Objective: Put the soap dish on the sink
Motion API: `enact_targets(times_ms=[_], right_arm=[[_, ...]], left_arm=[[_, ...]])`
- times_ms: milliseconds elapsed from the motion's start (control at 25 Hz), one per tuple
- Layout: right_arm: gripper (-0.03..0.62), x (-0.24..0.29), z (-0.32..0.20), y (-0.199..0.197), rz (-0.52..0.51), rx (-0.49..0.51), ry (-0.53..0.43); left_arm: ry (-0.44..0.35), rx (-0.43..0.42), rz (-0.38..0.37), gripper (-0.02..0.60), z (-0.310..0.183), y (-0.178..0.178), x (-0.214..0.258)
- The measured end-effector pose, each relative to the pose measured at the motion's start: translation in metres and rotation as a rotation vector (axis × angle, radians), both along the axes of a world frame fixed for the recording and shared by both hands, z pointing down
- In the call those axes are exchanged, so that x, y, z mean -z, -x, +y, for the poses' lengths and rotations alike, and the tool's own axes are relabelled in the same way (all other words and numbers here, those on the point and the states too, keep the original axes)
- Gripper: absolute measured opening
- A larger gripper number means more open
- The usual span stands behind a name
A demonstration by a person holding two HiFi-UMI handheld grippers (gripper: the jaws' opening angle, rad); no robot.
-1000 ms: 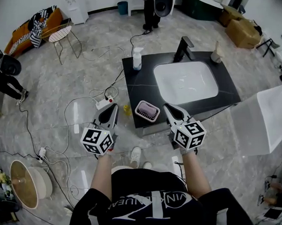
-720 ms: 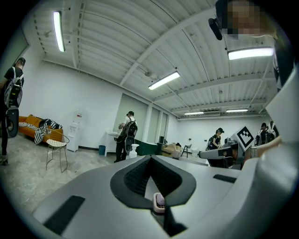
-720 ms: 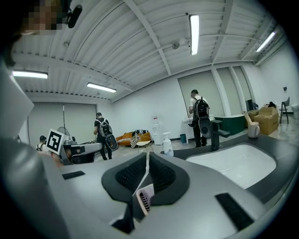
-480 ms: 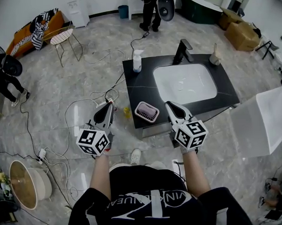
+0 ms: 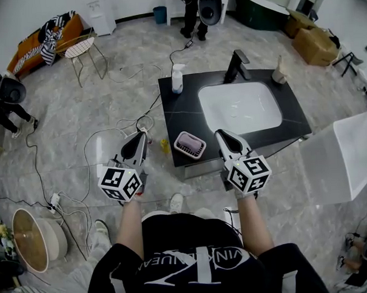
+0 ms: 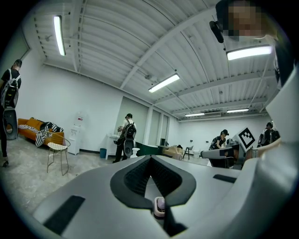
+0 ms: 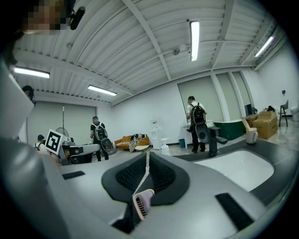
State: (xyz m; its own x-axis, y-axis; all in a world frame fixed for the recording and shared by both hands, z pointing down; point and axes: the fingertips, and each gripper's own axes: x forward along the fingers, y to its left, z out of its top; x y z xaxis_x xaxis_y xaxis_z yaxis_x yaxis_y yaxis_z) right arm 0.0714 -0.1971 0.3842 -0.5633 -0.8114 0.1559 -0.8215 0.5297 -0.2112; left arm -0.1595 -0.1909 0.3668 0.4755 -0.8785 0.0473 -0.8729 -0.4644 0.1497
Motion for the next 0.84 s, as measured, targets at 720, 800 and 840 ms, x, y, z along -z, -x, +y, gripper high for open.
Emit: enact_targets(times_ms=[720, 800, 840], right_arm=[[0.038, -0.013, -0.006, -0.005, -0.005, -0.001, 0.024], [0.038, -0.014, -0.007, -0.005, -0.007, -0.004, 0.029], [0.038, -0.015, -0.008, -0.006, -0.008, -0.005, 0.031]], left_arm=[[0.031, -0.009, 0.0, 0.014, -0.007, -0.008, -0.015], [0.032, -0.012, -0.002, 0.014, -0.009, -0.009, -0.015], [0.032, -0.013, -0.003, 0.014, -0.009, -0.009, -0.015]])
